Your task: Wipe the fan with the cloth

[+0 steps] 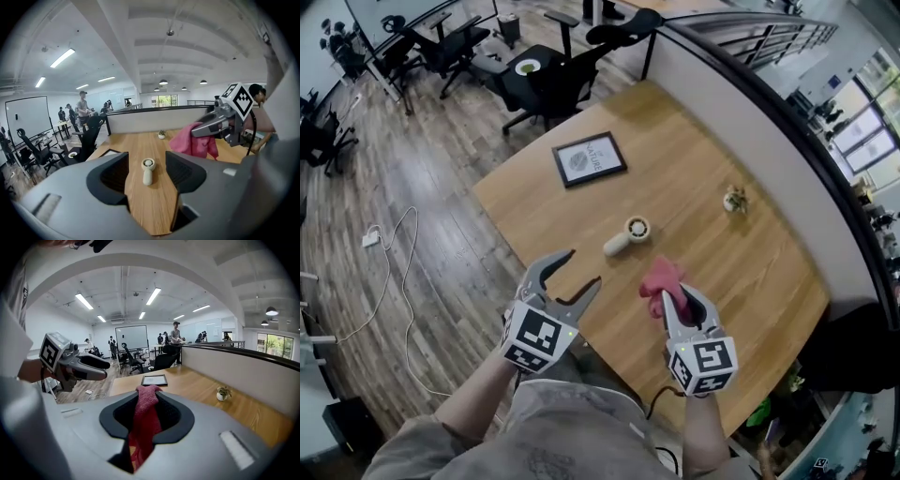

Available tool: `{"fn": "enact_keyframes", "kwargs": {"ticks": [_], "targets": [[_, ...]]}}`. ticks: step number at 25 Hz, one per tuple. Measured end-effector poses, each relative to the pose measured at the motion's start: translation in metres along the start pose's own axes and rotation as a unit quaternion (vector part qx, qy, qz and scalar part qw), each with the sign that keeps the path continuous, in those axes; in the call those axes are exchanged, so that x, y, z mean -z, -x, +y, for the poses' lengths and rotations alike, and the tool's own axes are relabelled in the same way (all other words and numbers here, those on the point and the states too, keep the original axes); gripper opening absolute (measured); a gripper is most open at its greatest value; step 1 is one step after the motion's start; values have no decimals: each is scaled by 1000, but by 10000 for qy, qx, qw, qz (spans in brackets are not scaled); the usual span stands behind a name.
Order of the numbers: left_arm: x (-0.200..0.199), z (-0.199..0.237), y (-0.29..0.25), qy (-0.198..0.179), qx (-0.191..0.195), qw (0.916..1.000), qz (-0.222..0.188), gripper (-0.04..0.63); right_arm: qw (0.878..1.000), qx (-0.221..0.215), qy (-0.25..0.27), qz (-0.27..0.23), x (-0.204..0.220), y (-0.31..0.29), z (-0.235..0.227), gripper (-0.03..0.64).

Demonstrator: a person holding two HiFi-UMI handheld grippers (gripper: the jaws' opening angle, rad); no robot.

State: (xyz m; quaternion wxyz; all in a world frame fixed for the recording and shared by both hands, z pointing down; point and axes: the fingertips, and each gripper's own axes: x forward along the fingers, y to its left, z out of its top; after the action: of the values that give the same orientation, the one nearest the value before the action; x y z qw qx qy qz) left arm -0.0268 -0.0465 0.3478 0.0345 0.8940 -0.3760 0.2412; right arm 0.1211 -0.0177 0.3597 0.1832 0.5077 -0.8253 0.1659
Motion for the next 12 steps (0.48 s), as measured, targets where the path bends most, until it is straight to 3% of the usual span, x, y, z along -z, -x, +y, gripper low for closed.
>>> {"fn": "enact_keyframes", "kwargs": {"ticks": [6,12], "targets": [[45,-2,-65,101,227,9987,446,249,9998,-168,-83,113,15,-48,-13,74],[80,-8,-120,-197,461,9949,880,250,9994,-229,-68,240,27,-85,-20,74]]}}
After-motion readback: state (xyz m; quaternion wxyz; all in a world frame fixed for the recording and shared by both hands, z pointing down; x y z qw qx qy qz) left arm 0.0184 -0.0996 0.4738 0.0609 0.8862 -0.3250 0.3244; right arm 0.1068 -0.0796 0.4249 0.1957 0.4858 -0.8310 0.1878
